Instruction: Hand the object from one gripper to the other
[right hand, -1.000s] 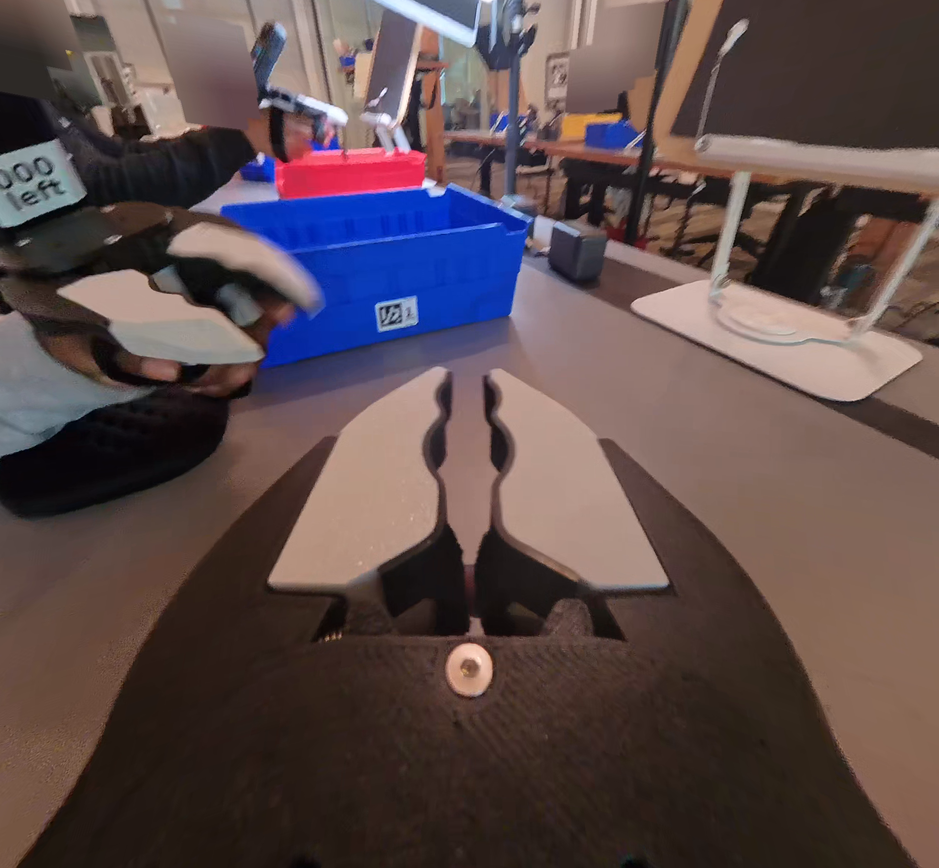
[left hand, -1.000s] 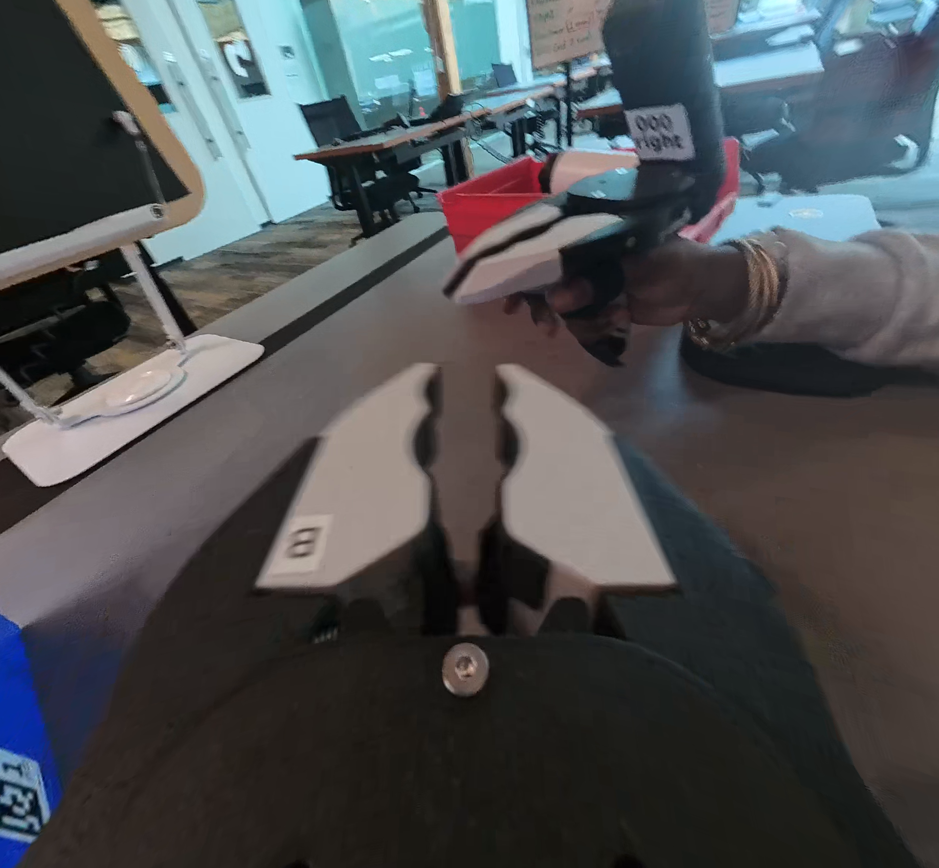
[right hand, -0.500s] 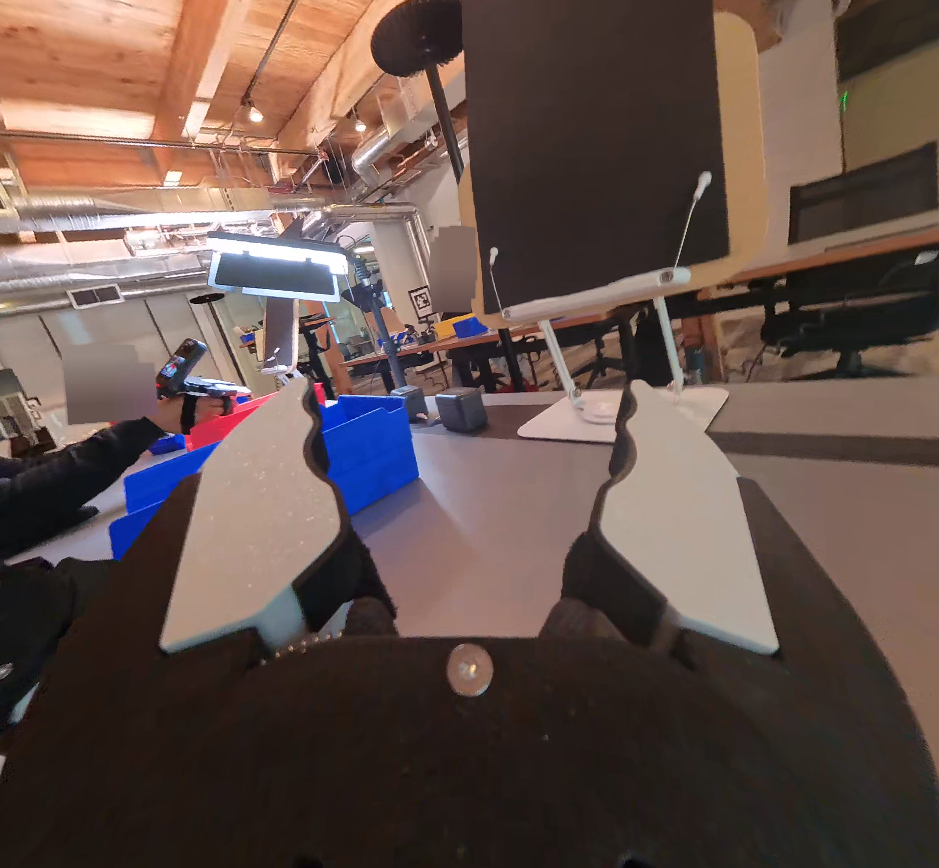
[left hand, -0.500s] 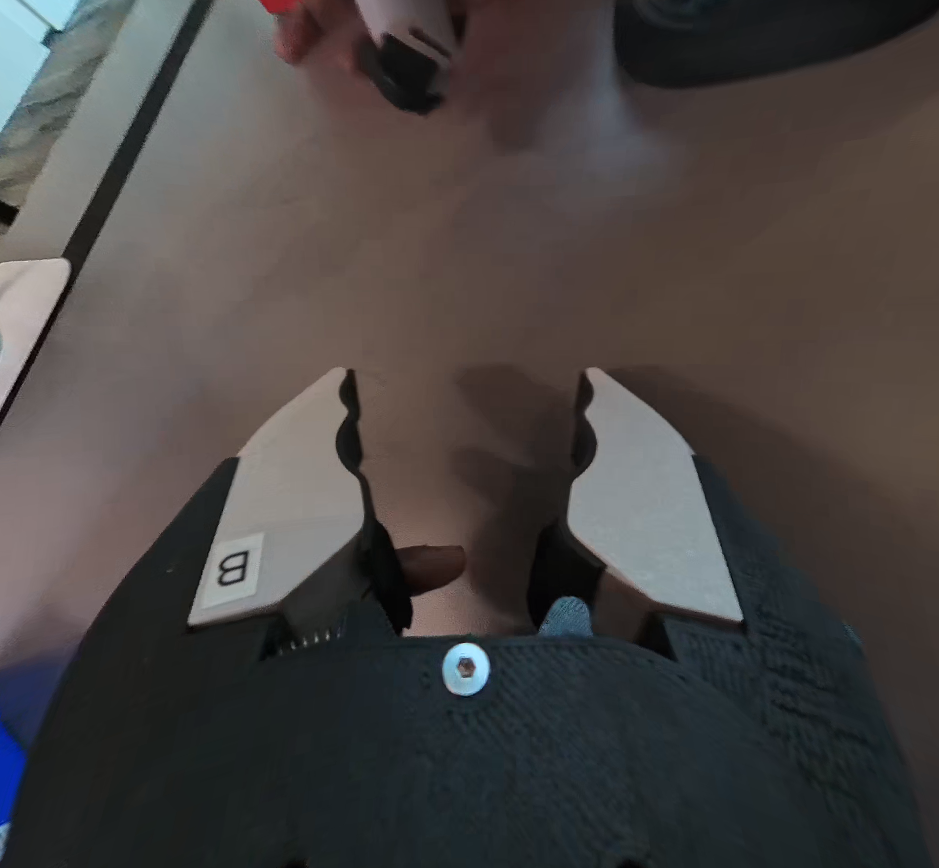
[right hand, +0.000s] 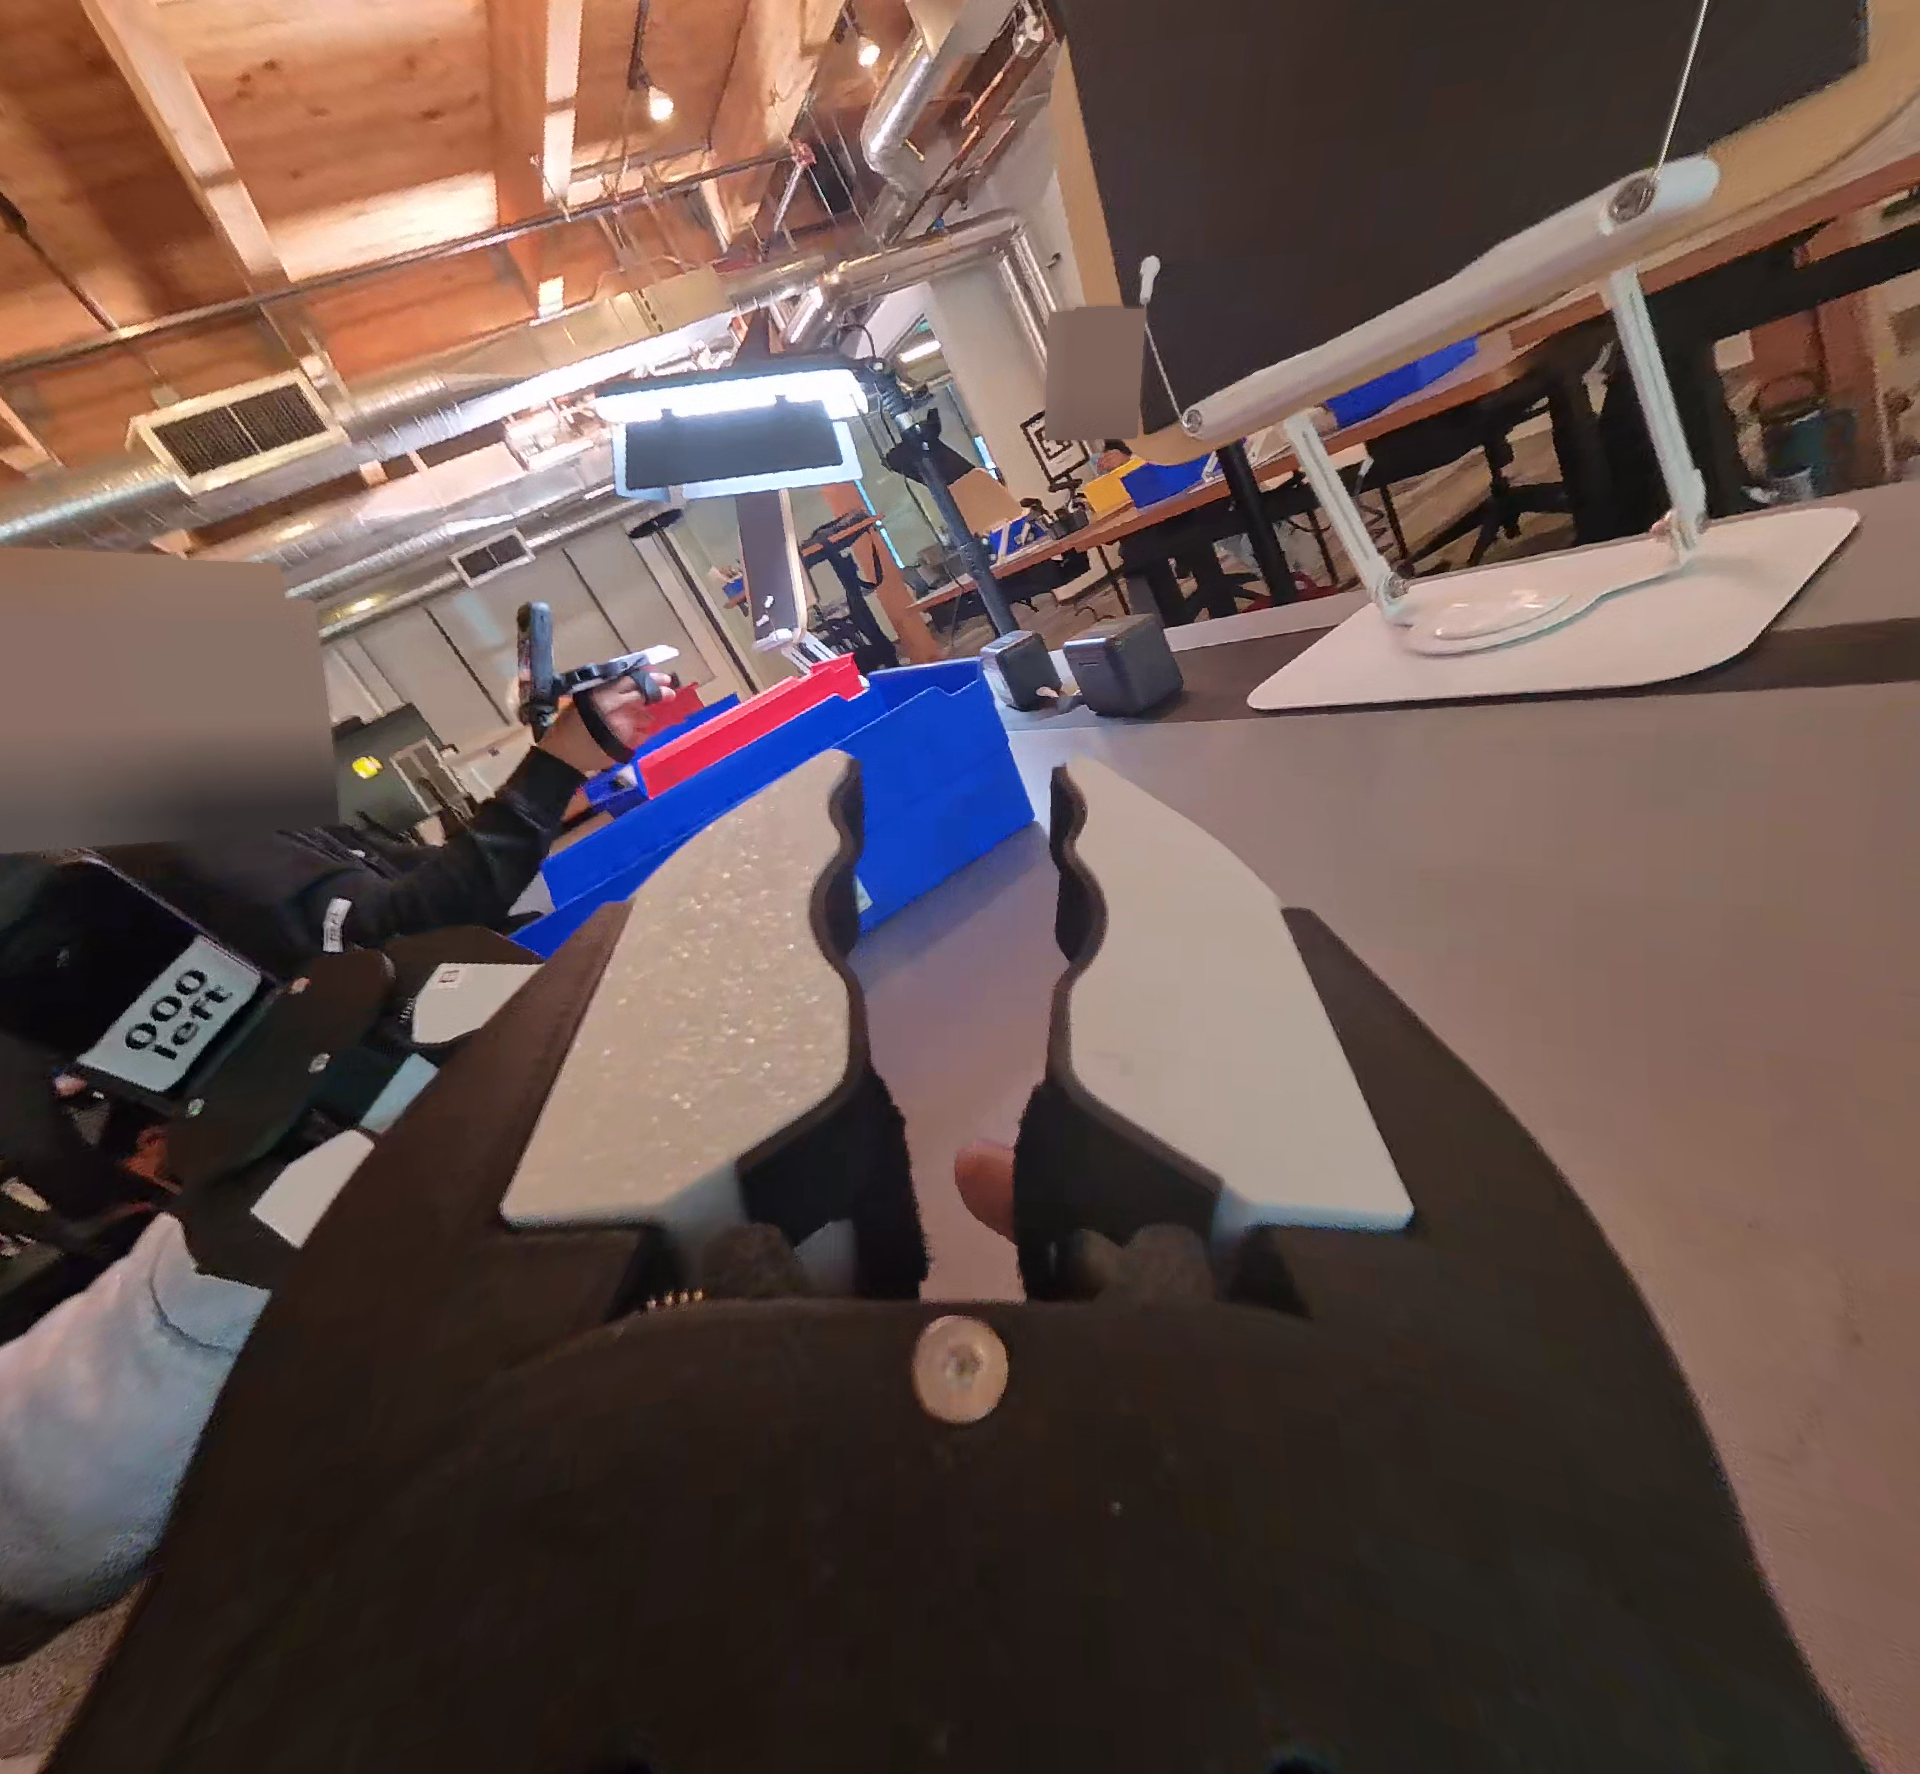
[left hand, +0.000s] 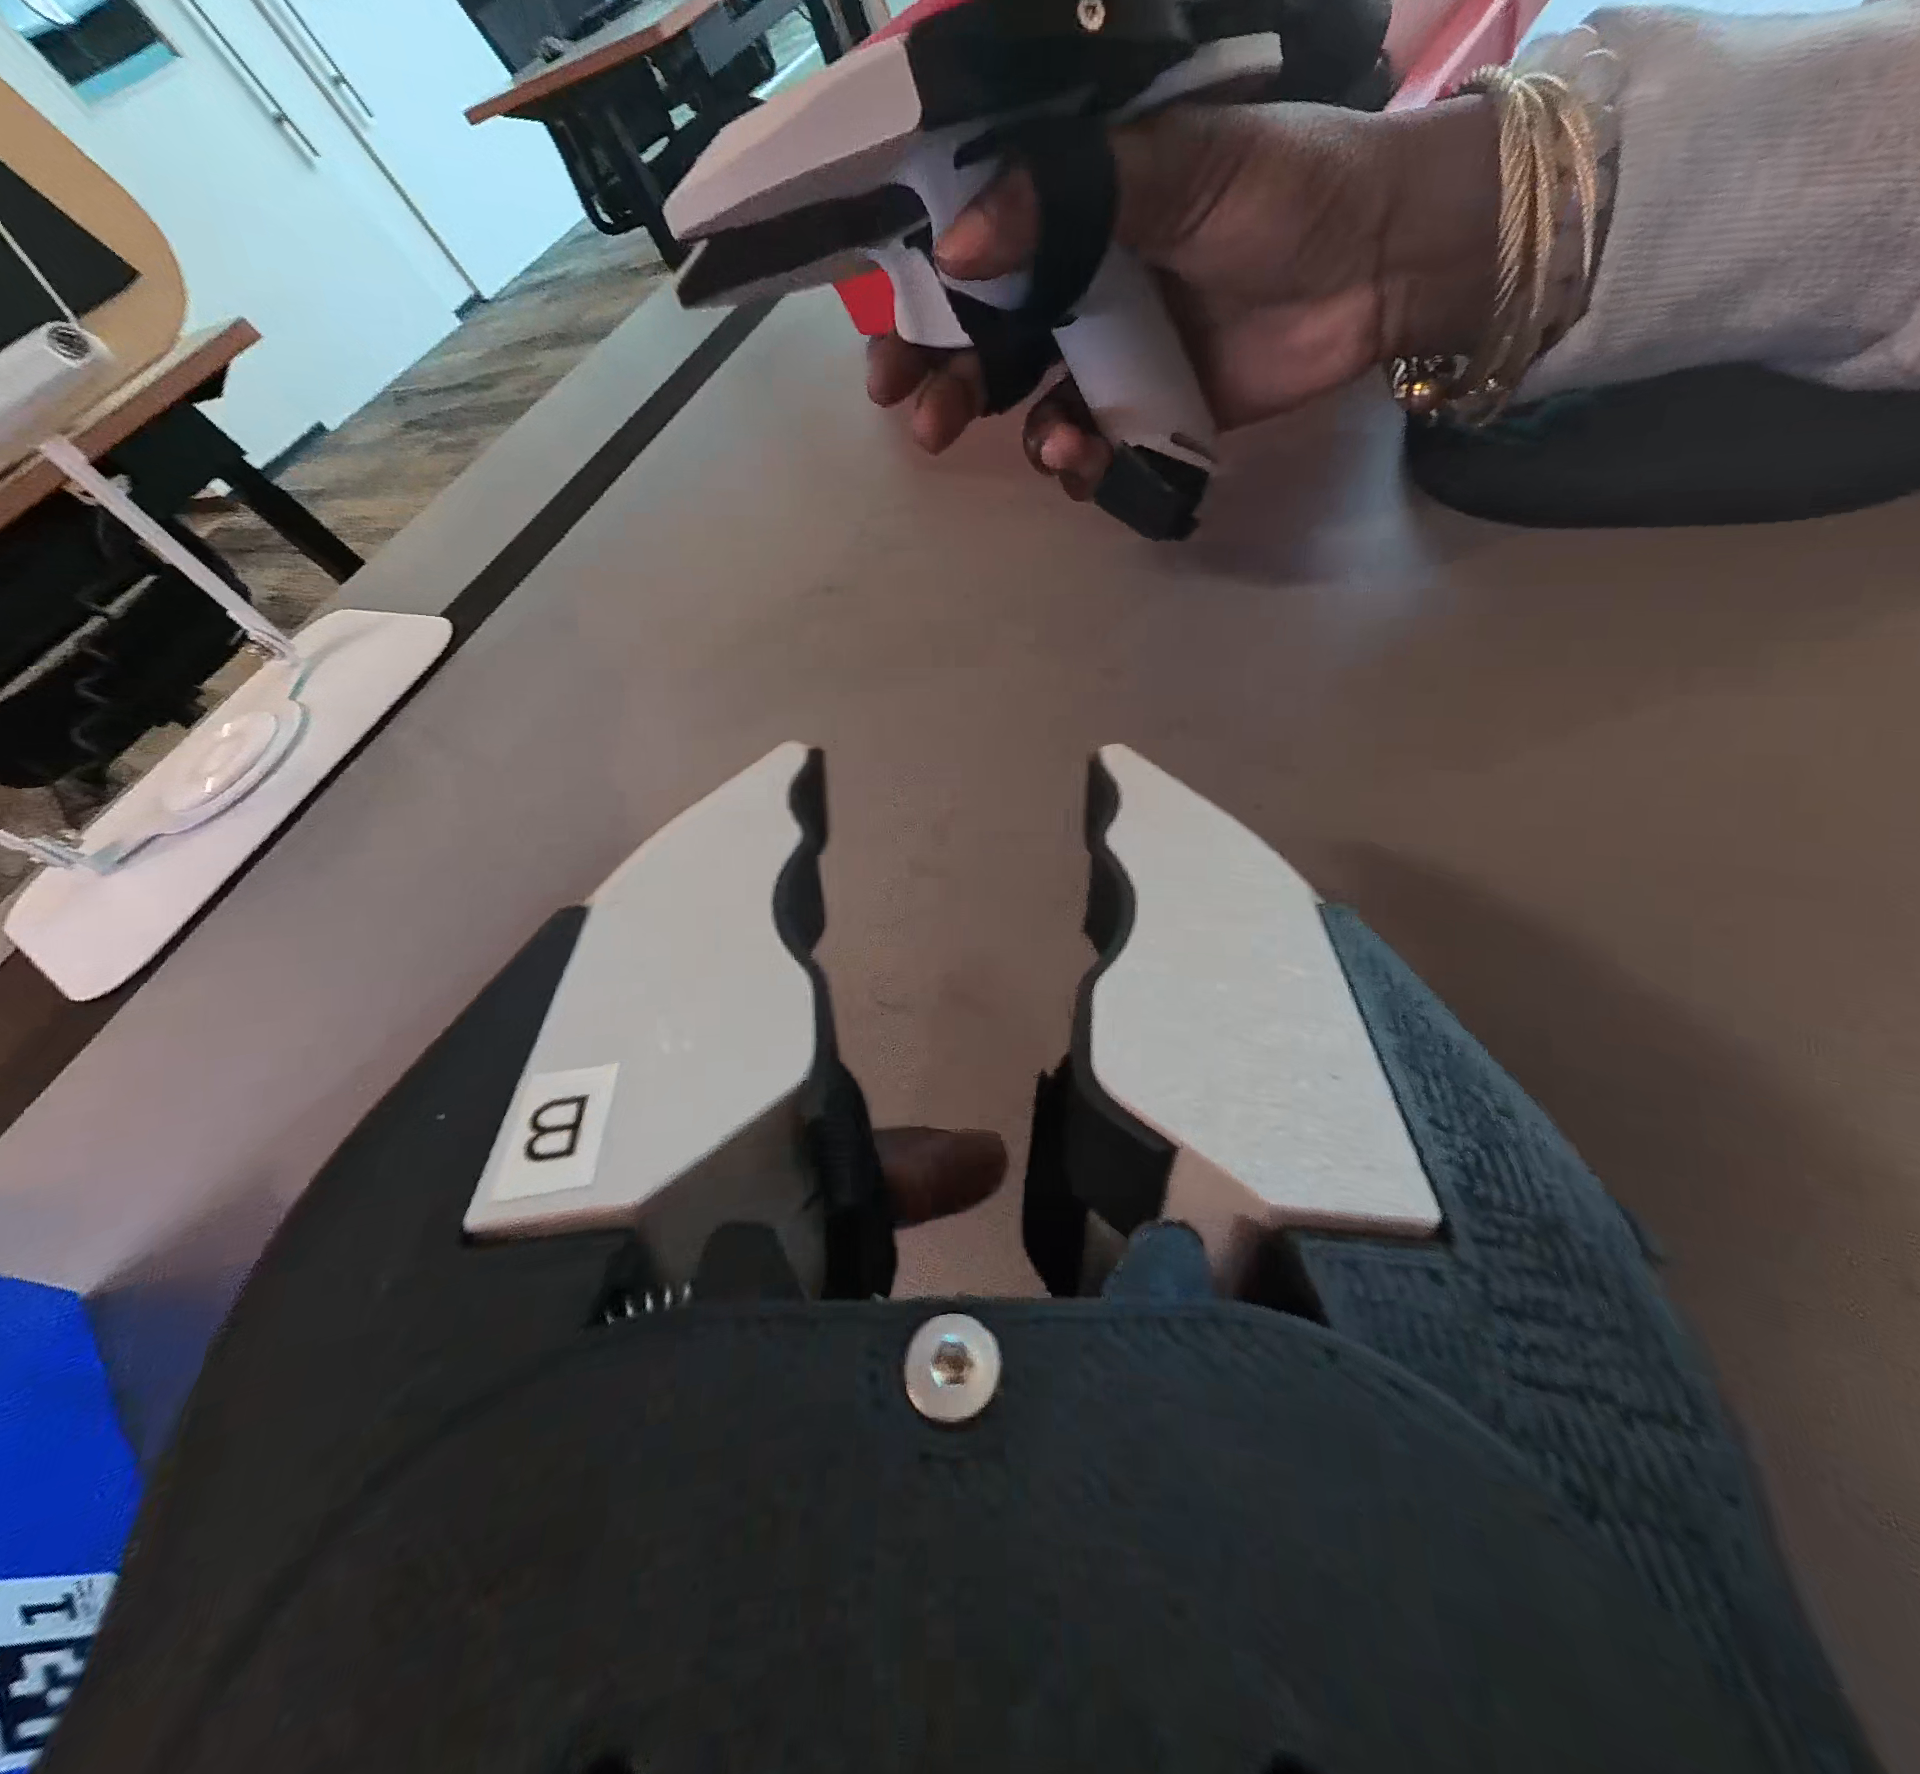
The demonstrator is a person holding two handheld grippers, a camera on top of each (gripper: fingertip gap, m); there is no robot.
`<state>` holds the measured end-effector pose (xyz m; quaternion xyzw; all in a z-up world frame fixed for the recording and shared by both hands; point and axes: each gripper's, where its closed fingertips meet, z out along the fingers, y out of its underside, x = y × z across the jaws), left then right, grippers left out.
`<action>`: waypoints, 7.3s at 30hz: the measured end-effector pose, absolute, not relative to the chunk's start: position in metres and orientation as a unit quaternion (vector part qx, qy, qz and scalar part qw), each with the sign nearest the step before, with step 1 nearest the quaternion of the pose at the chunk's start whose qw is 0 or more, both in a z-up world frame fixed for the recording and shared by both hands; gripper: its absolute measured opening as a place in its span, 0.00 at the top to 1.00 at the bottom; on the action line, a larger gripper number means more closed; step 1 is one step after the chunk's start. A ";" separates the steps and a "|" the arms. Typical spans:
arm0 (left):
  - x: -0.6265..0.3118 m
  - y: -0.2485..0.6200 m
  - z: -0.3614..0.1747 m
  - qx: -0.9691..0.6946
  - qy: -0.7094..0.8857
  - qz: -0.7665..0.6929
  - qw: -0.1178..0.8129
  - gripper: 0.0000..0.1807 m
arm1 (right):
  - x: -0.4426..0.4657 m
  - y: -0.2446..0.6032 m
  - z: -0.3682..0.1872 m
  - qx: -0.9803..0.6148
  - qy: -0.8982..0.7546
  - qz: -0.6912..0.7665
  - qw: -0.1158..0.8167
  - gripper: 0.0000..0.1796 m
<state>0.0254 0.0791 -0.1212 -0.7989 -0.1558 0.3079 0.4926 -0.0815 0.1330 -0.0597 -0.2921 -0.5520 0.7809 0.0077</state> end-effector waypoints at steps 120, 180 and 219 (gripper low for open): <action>0.082 0.122 -0.016 -0.589 -0.042 -0.071 0.804 0.79 | 0.059 0.087 0.013 0.010 -0.498 0.852 -0.159 0.70; 0.017 0.115 -0.061 -0.692 -0.092 0.481 0.531 0.80 | 0.018 0.082 -0.016 -0.107 -0.607 0.780 0.109 0.70; 0.026 0.112 -0.051 -0.678 -0.145 0.322 0.645 0.70 | 0.046 0.079 0.002 -0.042 -0.561 0.814 0.143 0.78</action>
